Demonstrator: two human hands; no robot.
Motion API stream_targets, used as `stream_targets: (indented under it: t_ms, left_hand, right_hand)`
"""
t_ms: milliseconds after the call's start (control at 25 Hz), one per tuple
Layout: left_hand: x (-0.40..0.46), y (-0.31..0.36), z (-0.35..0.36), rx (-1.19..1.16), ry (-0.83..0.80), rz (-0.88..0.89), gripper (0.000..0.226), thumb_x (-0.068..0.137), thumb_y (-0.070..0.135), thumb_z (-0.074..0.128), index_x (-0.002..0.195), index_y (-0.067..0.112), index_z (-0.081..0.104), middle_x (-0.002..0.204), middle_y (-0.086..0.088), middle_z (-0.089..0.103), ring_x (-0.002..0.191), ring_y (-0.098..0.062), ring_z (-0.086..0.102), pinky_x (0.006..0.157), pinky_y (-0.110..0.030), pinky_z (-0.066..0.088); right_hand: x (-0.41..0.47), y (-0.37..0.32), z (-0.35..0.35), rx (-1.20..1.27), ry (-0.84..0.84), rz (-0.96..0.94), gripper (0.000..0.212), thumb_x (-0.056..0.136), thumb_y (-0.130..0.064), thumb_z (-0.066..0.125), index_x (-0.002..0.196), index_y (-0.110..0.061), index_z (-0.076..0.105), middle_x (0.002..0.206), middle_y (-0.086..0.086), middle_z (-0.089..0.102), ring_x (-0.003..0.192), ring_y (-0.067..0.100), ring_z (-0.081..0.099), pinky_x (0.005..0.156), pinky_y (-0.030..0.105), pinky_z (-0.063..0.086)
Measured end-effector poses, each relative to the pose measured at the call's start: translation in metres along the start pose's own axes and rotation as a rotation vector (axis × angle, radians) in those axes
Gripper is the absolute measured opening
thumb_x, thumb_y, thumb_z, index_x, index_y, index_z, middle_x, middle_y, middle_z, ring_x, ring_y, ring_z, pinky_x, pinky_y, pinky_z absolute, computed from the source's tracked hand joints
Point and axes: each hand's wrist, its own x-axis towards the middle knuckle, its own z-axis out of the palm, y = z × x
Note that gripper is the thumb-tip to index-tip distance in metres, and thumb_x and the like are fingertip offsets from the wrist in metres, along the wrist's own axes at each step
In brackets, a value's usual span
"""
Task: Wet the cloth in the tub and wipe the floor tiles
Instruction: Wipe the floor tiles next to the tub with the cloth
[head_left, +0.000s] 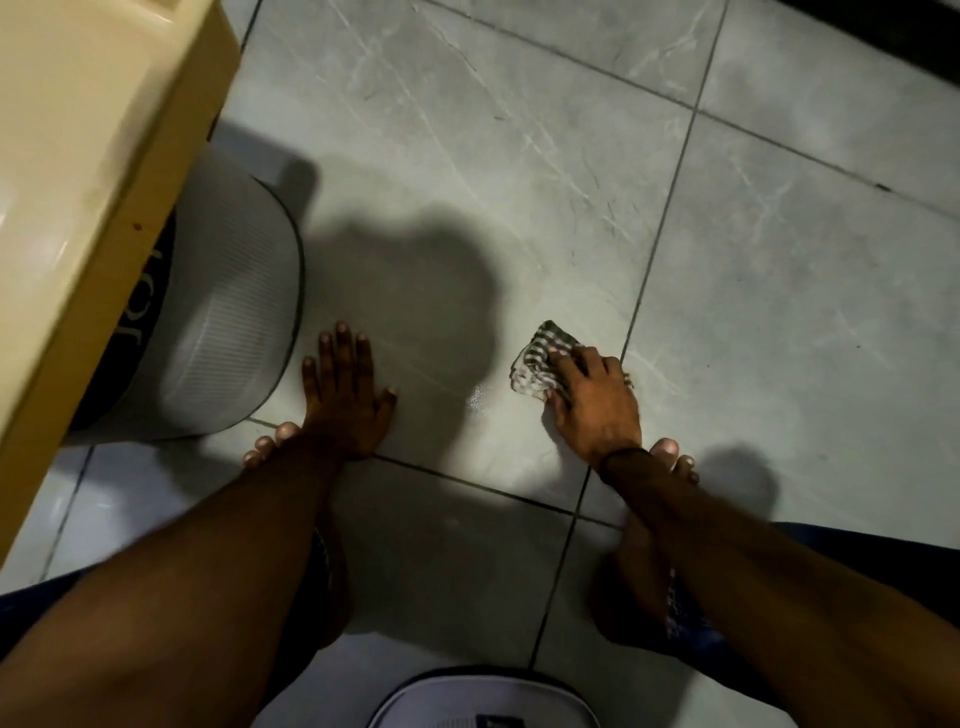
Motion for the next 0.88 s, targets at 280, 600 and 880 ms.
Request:
stream_targets:
  t_ms: [280, 600, 880]
  left_hand:
    - [-0.011, 0.045, -0.023, -0.056, 0.194, -0.092, 0.076, 0.088, 0.033, 0.058, 0.151, 0.000, 0.033, 0.159, -0.030, 0.026, 0.146, -0.049, 0.026, 0.115, -0.058, 0.022]
    - [0.033, 0.096, -0.053, -0.640, 0.041, -0.102, 0.035, 0.093, 0.037, 0.063, 0.097, 0.005, 0.077, 0.102, -0.019, 0.076, 0.099, -0.032, 0.070, 0.085, -0.039, 0.054]
    - [0.041, 0.100, -0.058, -0.666, 0.000, -0.215, 0.030, 0.085, 0.031, 0.074, 0.107, 0.010, 0.075, 0.111, -0.015, 0.075, 0.107, -0.030, 0.069, 0.088, -0.031, 0.051]
  right_hand:
    - [0.014, -0.068, -0.002, 0.453, 0.055, 0.354, 0.041, 0.085, -0.023, 0.072, 0.124, -0.010, 0.065, 0.121, 0.017, 0.068, 0.111, 0.039, 0.064, 0.095, 0.043, 0.054]
    - [0.041, -0.076, -0.019, 0.559, -0.040, 0.392, 0.043, 0.089, -0.056, 0.062, 0.115, -0.024, 0.072, 0.115, 0.008, 0.076, 0.108, 0.033, 0.069, 0.090, 0.039, 0.057]
    - [0.053, -0.074, -0.032, 0.176, -0.168, -0.008, 0.056, 0.090, -0.033, 0.064, 0.143, -0.034, 0.048, 0.126, 0.014, 0.061, 0.113, 0.038, 0.062, 0.093, 0.049, 0.054]
